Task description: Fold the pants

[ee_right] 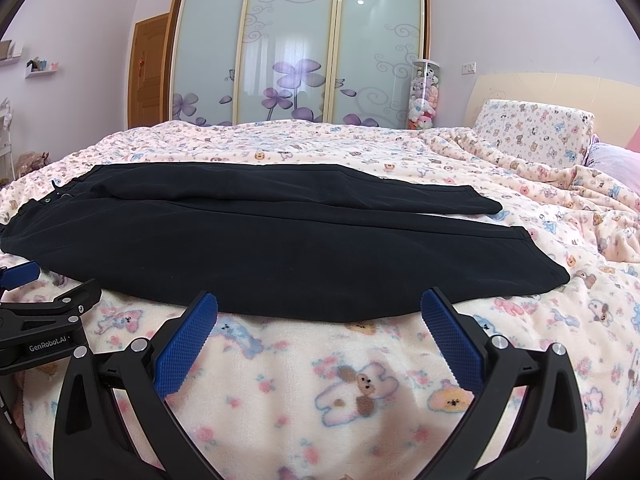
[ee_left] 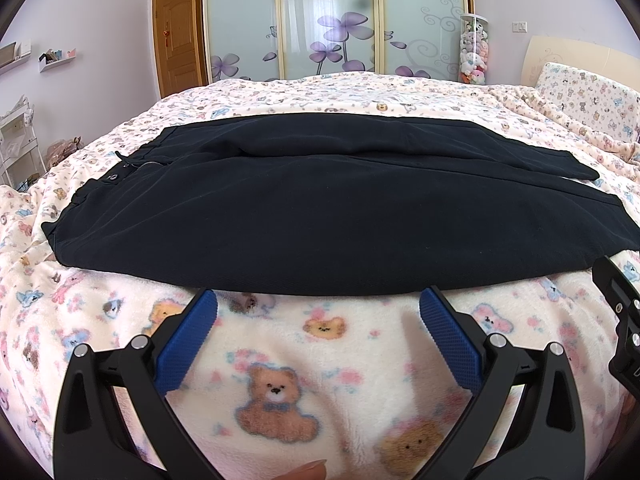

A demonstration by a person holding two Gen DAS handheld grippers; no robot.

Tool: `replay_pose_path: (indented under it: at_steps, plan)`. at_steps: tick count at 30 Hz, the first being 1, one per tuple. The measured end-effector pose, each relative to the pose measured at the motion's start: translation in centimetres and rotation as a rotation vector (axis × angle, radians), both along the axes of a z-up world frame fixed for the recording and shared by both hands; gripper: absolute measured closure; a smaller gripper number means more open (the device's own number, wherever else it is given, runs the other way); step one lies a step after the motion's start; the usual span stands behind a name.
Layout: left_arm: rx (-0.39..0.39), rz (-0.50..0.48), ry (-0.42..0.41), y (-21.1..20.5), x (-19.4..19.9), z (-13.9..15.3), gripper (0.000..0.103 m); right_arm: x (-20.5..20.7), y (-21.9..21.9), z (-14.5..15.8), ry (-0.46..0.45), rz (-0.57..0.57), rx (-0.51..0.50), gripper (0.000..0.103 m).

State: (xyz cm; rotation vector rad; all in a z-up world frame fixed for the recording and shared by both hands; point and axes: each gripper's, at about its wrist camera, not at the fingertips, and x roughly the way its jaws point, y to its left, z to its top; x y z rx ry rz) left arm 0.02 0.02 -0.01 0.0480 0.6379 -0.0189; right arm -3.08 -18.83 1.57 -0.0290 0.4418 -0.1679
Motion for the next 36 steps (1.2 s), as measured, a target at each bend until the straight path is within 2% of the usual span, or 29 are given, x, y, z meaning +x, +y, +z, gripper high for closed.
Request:
replay_pose_path:
  at_steps: [21,26,27,31,33,36]
  plan:
    - [0.001,0.0,0.002,0.0,0.0,0.0,0.002,0.2,0.0,-0.1,0.009,0.009,0.004,0.001]
    - [-0.015,-0.012,0.016,0.3,0.1,-0.3,0.002,0.8,-0.4,-0.3,0.037,0.052,0.054,0.001]
    - [-0.024,-0.014,0.026,0.5,0.2,-0.2,0.002,0.9,-1.1,0.1,0.041,0.066,0.097,0.001]
    - [-0.05,-0.013,0.043,1.7,1.3,1.5,0.002,1.4,-5.0,2.0,0.034,0.056,0.158,0.001]
    - [-0.06,0.007,0.015,2.1,1.3,1.8,0.002,2.7,-7.7,3.2,0.039,0.027,0.197,0.001]
    - [-0.077,0.014,-0.049,2.4,1.7,2.7,0.002,5.6,-12.7,5.0,0.079,-0.02,0.316,0.001]
